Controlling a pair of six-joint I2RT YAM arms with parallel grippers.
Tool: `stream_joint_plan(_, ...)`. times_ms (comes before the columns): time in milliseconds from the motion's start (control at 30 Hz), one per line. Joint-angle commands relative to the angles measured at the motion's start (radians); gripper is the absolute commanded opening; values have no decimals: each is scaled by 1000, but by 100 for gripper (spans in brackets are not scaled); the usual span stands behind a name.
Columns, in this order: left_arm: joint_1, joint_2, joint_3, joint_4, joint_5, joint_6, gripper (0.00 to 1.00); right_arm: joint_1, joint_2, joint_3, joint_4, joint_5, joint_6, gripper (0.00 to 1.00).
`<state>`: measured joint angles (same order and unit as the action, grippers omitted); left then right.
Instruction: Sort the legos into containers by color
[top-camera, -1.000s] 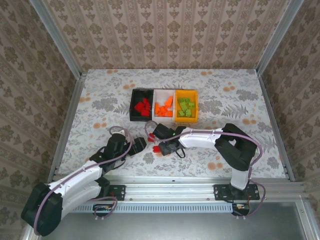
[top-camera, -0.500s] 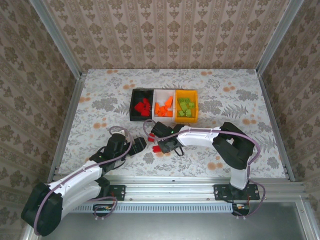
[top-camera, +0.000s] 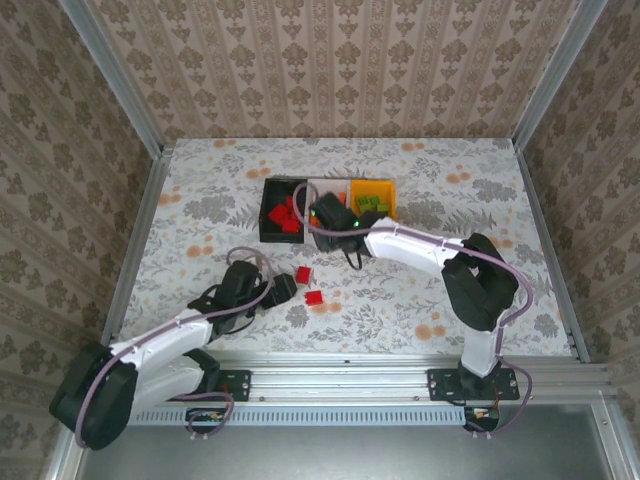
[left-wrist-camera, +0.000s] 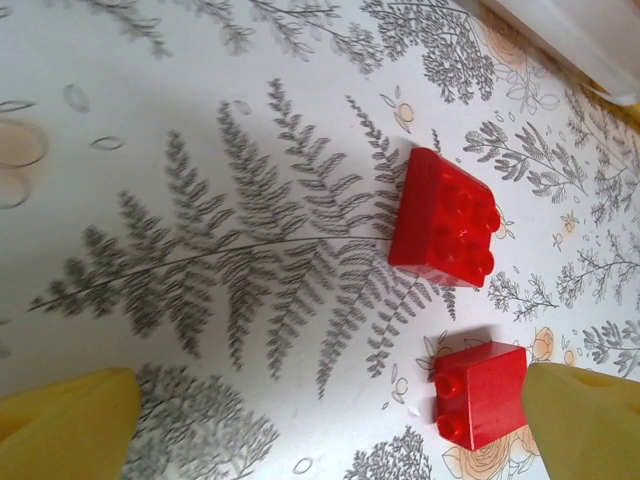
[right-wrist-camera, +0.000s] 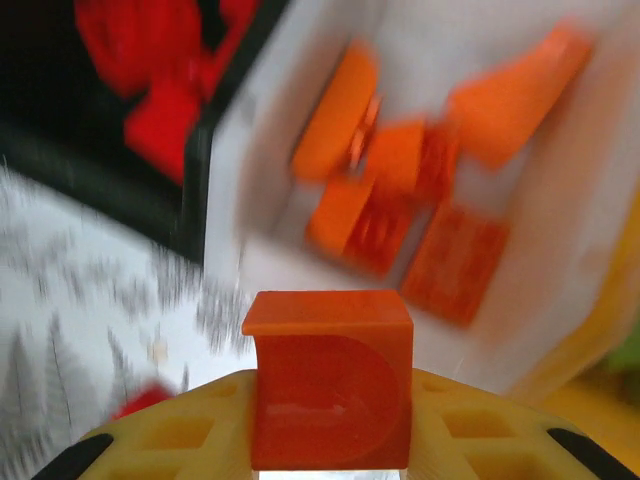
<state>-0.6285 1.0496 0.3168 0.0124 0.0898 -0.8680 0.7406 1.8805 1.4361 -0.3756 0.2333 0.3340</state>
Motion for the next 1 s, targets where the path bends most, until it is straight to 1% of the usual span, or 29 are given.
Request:
stream_joint_plan(0,-25,60,81,-51,9,62,100,-31,98,143,-68,46,-74,35)
stream_joint_plan(133,-46,85,110,-65,-20,76,100,-72,234,323,-155,31,-93,35)
stream_joint_plan(200,-51,90,126,-81,-29,87,100,-78,272,366,-190,41,-104,35)
stream_joint_plan(400,-70,123,198,-162,-65,141,100,-90,315,403,-189,35,-107,38)
stream_joint_plan(467,-78,138,216,-176,-77,153,100,-90,316,404,-184,37,-110,42)
stream_joint_plan(533,-87,154,232,-184,-89,162,99,-91,306,401,-185,35,-115,48)
stream_joint_plan(600,-97,173,251,-190,-101,179,98,-89,275,387,-178,32,-111,53)
stream_joint_plan(667,-107,200,279,-205,-117,198,97,-81,224,371,-187,32,-102,55)
stream_joint_plan(767,-120,259,330,-223,-135,234,92,-53,97,274,-135,60,-92,57)
stream_joint_plan(867,-139,334,393,-236,-156,281,88,-41,-59,112,-70,60,-46,60)
stream_joint_plan(967,-156,422,469,-284,-179,326,83,-43,-211,-73,-22,52,4,62)
